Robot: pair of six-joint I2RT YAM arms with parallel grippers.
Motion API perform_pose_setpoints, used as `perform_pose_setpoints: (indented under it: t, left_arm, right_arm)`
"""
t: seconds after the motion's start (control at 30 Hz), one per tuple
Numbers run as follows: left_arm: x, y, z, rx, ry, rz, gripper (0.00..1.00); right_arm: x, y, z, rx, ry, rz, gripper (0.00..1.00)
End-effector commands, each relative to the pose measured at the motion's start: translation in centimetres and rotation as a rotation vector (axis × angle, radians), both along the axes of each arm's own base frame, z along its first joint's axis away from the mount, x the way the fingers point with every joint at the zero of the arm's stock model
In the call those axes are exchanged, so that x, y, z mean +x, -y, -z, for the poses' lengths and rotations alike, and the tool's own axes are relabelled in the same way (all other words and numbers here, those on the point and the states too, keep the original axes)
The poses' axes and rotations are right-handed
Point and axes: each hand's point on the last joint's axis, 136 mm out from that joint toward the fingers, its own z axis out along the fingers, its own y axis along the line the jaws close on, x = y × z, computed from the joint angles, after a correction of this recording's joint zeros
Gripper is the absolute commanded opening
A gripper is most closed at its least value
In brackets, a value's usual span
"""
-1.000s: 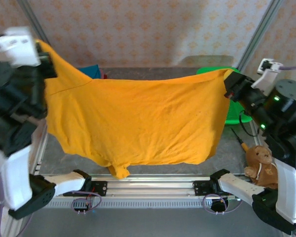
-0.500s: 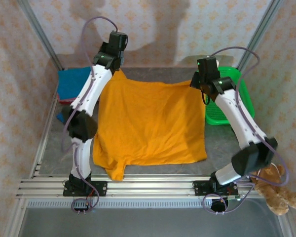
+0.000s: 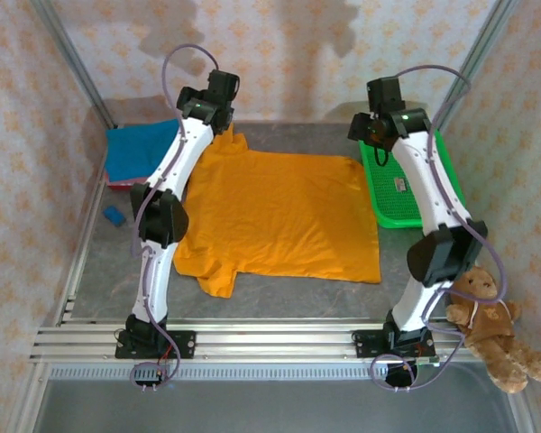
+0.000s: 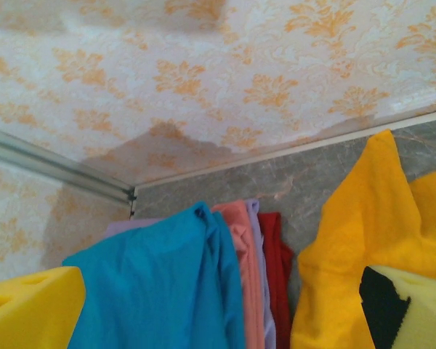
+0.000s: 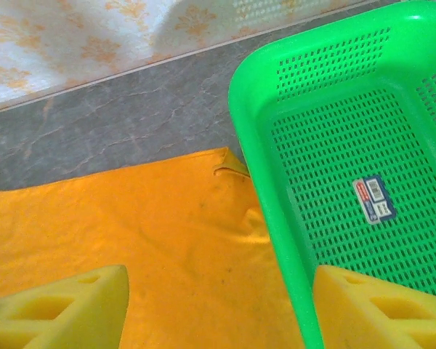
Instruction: Fold and stack the t-shirts
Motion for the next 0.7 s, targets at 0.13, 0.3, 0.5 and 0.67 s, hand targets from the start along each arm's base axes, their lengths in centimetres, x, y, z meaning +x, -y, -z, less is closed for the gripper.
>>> perform_pose_setpoints:
  t: [0.13, 0.3, 0.5, 0.67]
  left_arm:
    - [-11.8, -2.0, -0.8, -0.223, -0.205, -0.106, 1.0]
    - [-17.6, -2.3, 4.2, -0.395, -0.33, -0.17, 0.95]
    - [-22.9, -3.8, 10.5, -0.503, -0.43, -0.298, 0.82]
    - [-25.7, -6.2, 15.1, -0.522, -0.497, -0.42, 0.51]
  right_arm:
    - [-9.9, -2.5, 2.0, 0.134, -0.139, -0.045, 0.68]
    - [-14.4, -4.8, 7.0, 0.233, -0.261, -0.085, 0.69]
    - [-17.8, -6.4, 12.0, 0.283, -0.368, -0.098, 0.7]
    - [-19.0, -6.4, 15.4, 0.296, -0.424, -0.083, 0.7]
